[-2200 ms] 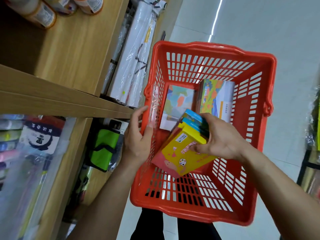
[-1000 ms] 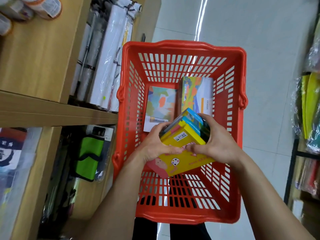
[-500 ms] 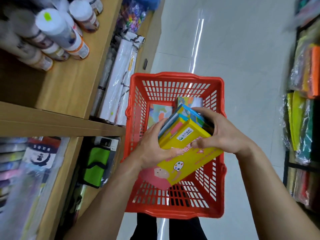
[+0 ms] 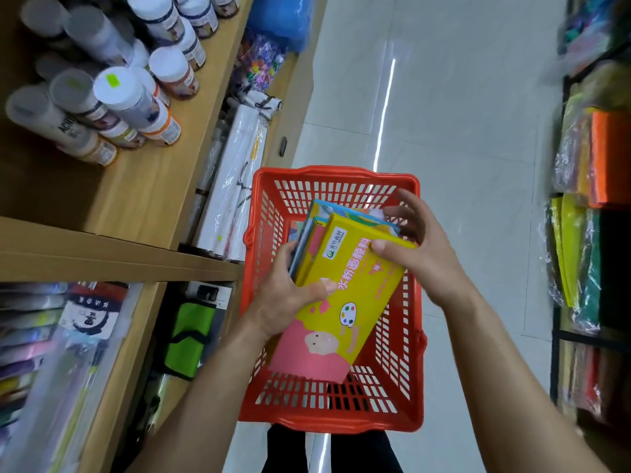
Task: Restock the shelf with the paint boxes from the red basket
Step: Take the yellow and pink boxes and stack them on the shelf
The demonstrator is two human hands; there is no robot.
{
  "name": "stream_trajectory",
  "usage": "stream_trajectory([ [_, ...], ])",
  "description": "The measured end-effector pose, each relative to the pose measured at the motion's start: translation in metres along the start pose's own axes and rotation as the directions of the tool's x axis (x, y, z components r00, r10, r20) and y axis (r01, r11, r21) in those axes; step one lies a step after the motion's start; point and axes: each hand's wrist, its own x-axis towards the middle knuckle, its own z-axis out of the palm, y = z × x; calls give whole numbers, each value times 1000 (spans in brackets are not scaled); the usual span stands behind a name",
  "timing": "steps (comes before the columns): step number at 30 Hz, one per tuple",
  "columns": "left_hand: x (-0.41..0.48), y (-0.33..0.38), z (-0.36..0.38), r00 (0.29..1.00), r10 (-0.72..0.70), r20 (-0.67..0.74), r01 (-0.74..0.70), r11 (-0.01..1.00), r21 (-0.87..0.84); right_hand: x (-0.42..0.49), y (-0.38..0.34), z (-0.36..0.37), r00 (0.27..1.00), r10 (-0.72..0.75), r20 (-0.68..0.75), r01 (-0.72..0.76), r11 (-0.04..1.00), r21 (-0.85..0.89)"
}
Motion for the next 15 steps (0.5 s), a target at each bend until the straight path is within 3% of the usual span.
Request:
stream_trajectory([
  [3, -4, 2, 7, 999, -3, -53, -5, 989, -146, -30, 22, 34, 998, 44, -55, -29, 969, 245],
  [7, -14, 10, 10, 993, 1, -120, -36, 955, -293, -64, 32, 61, 999, 43, 17, -47, 914, 403],
  [15, -46, 34, 19, 951, 4, -309, -123, 922, -366, -75, -15, 67, 988, 16, 152, -68, 937, 344],
])
